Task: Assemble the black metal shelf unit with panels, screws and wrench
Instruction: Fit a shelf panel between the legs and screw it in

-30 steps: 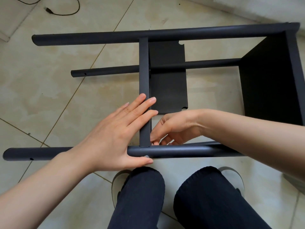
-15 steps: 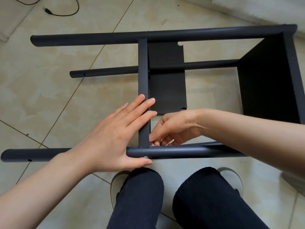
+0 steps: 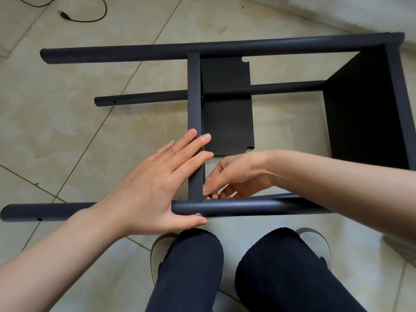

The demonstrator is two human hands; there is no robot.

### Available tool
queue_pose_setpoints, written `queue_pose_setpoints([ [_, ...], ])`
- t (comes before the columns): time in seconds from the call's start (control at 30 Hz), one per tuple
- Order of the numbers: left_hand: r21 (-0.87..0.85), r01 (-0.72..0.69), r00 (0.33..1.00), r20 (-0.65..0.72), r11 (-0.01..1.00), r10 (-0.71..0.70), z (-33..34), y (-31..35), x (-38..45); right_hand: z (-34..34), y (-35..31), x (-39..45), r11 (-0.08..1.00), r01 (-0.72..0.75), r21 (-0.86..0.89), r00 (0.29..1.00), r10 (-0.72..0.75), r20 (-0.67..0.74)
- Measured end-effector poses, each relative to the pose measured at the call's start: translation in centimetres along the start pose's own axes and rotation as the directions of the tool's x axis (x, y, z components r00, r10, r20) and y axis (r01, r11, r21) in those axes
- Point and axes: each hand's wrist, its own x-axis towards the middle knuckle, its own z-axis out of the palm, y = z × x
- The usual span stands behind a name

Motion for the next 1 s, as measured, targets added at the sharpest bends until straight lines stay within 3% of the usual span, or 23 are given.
queue_pose_setpoints([
  [0.57, 0.027, -0.005, 1.0, -0.007, 1.0, 0.005, 0.1, 0.1, 0.1, 0.8, 0.1, 0.8, 0.998, -0.016, 0.067, 1.0, 0.016, -0.011],
  [0.8, 0.015, -0.008, 1.0, -0.014, 1.0, 0.008, 0.1, 0.0, 0.1, -0.1, 0.0, 0.0, 0.996, 0.001, 0.094, 0.998, -0.007, 0.067],
  [1.0, 0.007, -0.01, 1.0, -0.018, 1.0, 0.011, 0.2, 0.0, 0.0, 0.6, 0.3, 0.6, 0.996, 0.037, 0.081, 0.999, -0.039, 0.024],
])
